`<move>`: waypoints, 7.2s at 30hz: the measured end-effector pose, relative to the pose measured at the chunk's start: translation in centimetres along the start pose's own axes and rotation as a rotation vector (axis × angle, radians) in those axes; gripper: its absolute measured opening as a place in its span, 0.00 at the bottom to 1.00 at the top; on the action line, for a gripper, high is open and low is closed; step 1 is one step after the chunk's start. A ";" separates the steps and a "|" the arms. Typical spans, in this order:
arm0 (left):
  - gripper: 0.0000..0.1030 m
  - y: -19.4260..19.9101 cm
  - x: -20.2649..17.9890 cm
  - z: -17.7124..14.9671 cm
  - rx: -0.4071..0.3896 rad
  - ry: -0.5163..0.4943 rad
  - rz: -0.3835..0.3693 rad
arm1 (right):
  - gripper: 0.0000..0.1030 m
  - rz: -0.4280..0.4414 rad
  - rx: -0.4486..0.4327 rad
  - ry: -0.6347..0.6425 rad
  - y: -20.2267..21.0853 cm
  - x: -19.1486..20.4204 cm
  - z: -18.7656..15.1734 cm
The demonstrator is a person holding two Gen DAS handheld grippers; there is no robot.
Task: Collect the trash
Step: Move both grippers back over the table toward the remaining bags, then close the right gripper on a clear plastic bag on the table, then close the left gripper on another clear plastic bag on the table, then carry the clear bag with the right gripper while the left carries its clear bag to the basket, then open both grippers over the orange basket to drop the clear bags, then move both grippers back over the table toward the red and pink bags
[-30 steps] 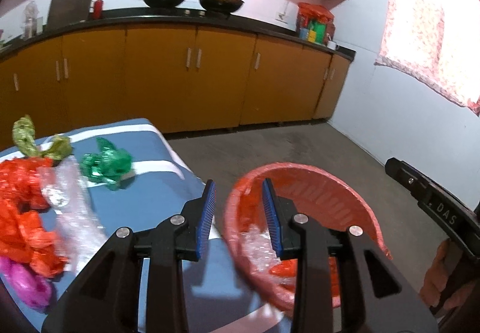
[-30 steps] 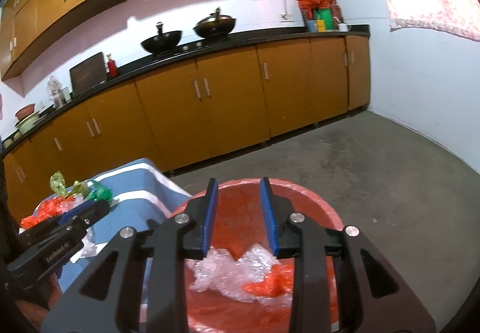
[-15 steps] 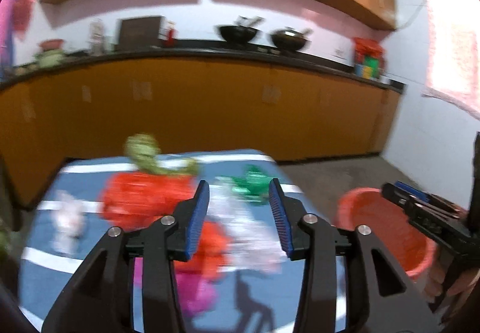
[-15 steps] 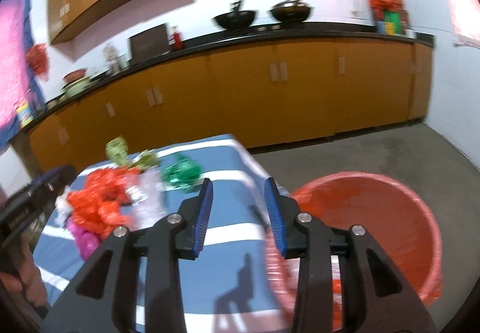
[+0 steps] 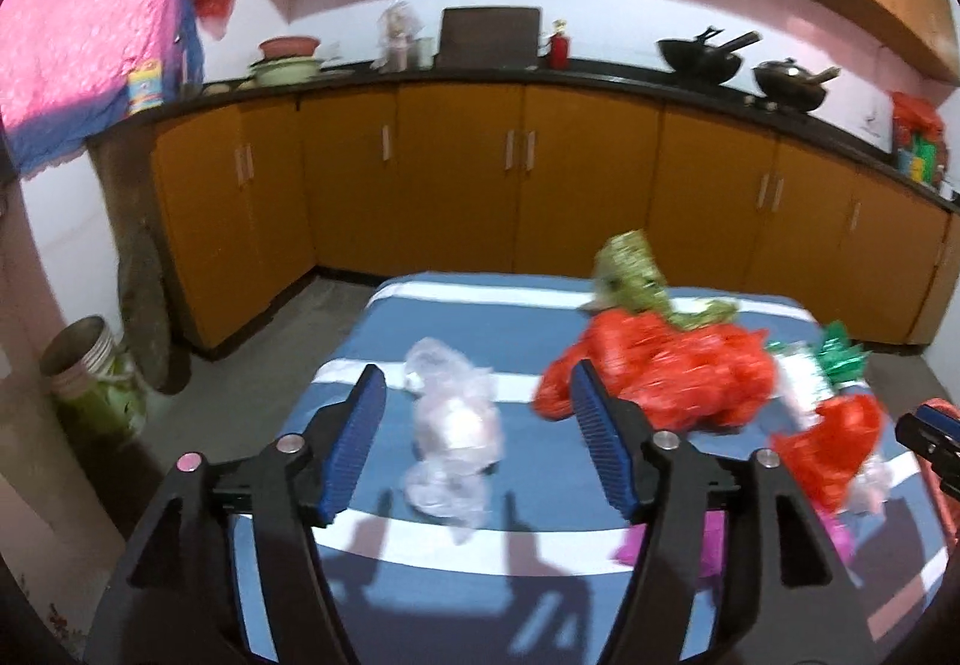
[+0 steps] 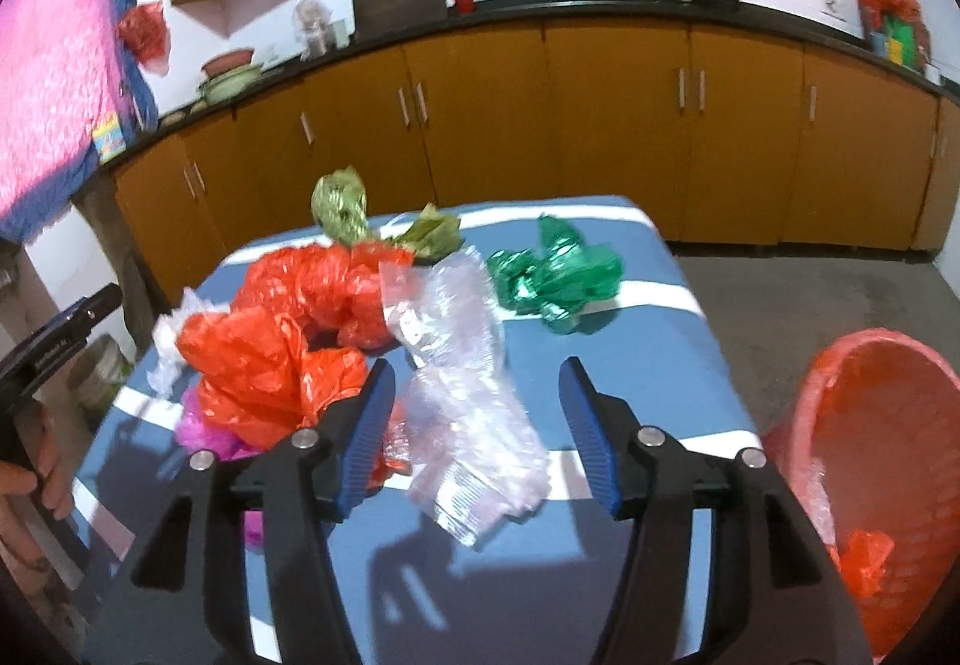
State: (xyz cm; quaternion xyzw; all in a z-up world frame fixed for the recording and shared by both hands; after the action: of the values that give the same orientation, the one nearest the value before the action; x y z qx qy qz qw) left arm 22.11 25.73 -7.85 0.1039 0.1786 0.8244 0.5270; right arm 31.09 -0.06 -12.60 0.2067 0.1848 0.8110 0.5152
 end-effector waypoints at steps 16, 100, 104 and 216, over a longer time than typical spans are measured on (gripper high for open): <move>0.72 -3.2 3.5 -2.5 0.072 -0.015 0.089 | 0.20 -0.008 0.133 0.061 -4.8 0.5 -2.5; 0.17 10.7 -25.5 2.6 0.011 -0.155 -0.638 | 0.10 -0.277 -0.204 -0.146 16.5 -16.8 1.4; 0.17 11.3 -28.4 1.4 0.034 -0.167 -0.685 | 0.10 -0.317 -0.203 -0.162 17.4 -18.8 0.6; 0.51 2.9 -1.4 -1.9 0.064 0.007 -0.102 | 0.54 0.163 -0.023 0.026 2.6 5.7 0.9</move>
State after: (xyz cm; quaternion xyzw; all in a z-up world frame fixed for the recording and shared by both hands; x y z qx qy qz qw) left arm 19.61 22.99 -8.43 0.1083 0.2117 0.7906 0.5643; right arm 27.39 4.15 -9.70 0.2048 0.1647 0.8549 0.4473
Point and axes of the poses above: each gripper's, at about its wrist camera, not at the fingertips, and y roughly against the way its jaws point, x to its left, z to its top, the point moved 8 cm from there along -y, roughly the way its jaws point, and after that the axes turned 5 degrees about -x, right-handed, at the moved point
